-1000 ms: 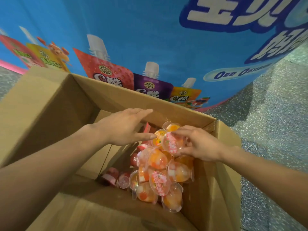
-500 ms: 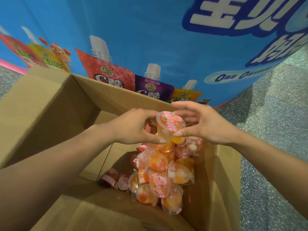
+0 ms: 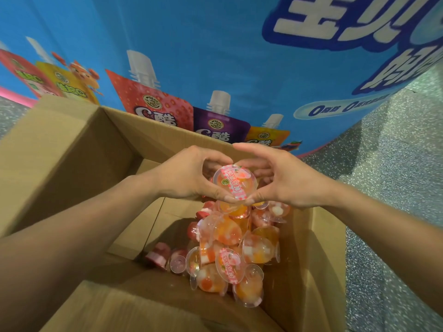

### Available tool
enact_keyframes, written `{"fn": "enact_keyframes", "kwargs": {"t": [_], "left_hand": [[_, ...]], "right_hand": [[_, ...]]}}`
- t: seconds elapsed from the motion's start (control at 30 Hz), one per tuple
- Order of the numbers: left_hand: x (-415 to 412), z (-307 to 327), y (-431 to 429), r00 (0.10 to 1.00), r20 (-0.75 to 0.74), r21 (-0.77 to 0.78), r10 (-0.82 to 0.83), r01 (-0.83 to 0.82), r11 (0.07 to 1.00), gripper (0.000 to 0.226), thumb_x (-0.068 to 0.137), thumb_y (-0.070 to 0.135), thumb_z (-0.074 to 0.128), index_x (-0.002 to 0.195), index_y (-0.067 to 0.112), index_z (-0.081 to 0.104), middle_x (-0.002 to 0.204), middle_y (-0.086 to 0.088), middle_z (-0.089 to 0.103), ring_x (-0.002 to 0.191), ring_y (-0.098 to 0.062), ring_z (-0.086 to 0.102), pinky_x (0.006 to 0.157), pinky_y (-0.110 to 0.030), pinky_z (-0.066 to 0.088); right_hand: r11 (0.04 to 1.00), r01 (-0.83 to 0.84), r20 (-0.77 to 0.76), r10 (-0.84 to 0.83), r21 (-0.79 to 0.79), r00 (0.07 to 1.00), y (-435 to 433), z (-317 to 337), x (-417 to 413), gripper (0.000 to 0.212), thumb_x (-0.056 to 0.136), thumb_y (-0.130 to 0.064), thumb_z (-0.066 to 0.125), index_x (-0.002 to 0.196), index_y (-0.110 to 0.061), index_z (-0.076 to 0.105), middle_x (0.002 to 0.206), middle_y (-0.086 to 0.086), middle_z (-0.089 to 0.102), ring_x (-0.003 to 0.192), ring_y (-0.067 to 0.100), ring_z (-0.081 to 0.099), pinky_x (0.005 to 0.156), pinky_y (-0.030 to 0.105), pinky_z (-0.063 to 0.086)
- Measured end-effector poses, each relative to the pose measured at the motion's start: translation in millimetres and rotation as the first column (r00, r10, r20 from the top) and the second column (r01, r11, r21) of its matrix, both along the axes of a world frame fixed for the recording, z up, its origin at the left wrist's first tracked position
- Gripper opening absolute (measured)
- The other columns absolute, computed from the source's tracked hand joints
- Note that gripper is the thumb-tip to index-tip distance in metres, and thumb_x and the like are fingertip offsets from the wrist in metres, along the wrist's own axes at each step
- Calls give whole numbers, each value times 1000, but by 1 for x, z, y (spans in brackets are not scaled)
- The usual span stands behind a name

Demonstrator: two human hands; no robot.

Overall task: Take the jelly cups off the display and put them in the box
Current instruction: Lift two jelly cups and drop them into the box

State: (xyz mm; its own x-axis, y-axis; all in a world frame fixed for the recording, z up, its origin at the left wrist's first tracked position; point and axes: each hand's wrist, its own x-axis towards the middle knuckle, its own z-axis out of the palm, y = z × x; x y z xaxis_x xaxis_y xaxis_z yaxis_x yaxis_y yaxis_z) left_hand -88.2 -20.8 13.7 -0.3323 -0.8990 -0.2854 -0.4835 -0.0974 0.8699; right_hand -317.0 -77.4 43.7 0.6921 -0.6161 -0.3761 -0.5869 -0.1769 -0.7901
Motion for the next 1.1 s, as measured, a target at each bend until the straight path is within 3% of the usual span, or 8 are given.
{"fn": "enact_keyframes", "kwargs": {"t": [0.23, 0.37, 0.63, 0.77, 0.83, 0.9, 1.0, 1.1], "left_hand": [[0, -1, 5, 988, -156, 248, 12, 27, 968, 45, 83, 43, 71, 122, 22, 66, 112, 5, 74, 104, -12, 70, 98, -43, 55], [4, 0, 6, 968, -247, 356, 46, 47, 933, 37, 91, 38, 61, 121, 18, 68, 115, -1, 74, 107, -17, 70, 97, -40, 55], [4, -10, 4, 966, -235, 390, 111, -11, 921, 39, 89, 38, 61, 117, 14, 70, 112, 0, 75, 107, -17, 70, 102, -44, 52], [11, -18, 6, 976, -187, 419, 110, -22, 908, 42, 86, 42, 62, 116, 14, 72, 111, 3, 75, 107, -13, 69, 103, -42, 50], [15, -21, 7, 982, -157, 425, 106, -29, 905, 44, 84, 45, 63, 116, 17, 72, 112, 6, 75, 108, -12, 67, 100, -38, 50], [17, -23, 7, 990, -101, 411, 99, -49, 910, 45, 82, 49, 62, 114, 20, 74, 111, 9, 75, 107, -10, 66, 94, -34, 48], [22, -27, 8, 991, -70, 406, 113, -75, 911, 44, 81, 50, 61, 113, 22, 74, 109, 11, 75, 101, -7, 67, 86, -32, 47], [25, -29, 8, 991, -86, 416, 106, -61, 907, 41, 84, 47, 63, 111, 18, 75, 108, 5, 75, 101, -15, 67, 85, -35, 50]], "right_hand": [[999, 26, 88, -22, -47, 996, 4, 2, 5, 108, 62, -5, 93, 149, -38, 37, 124, -21, 61, 111, -6, 62, 86, 12, 50], [994, 43, 111, -32, -105, 993, 5, 0, 8, 101, 64, -11, 92, 148, -33, 41, 127, -15, 63, 113, -2, 63, 91, 19, 53], [995, 58, 64, -53, -78, 997, -4, -10, -4, 95, 59, -44, 87, 145, -35, 47, 129, -12, 65, 115, 5, 64, 96, 26, 54], [973, 195, -224, -218, -120, 950, -22, -45, -34, 53, 79, -35, 82, 127, -22, 65, 105, -1, 73, 93, 14, 72, 92, 41, 58], [962, 145, -443, -238, -232, 865, -23, -62, -40, 37, 89, -32, 76, 122, -18, 70, 99, -2, 73, 88, 13, 69, 87, 33, 56], [949, 87, -509, -238, -302, 827, -21, -68, -35, 35, 92, -33, 71, 124, -18, 70, 105, -1, 73, 93, 12, 67, 85, 26, 52], [954, -64, -579, -124, -293, 806, -15, -70, -21, 45, 91, -42, 71, 131, -23, 64, 117, 0, 72, 107, 19, 66, 91, 33, 54], [919, -172, -660, -116, -355, 743, -9, -79, -12, 42, 92, -55, 63, 118, -22, 68, 109, 1, 72, 100, 25, 68, 83, 41, 57]]}}
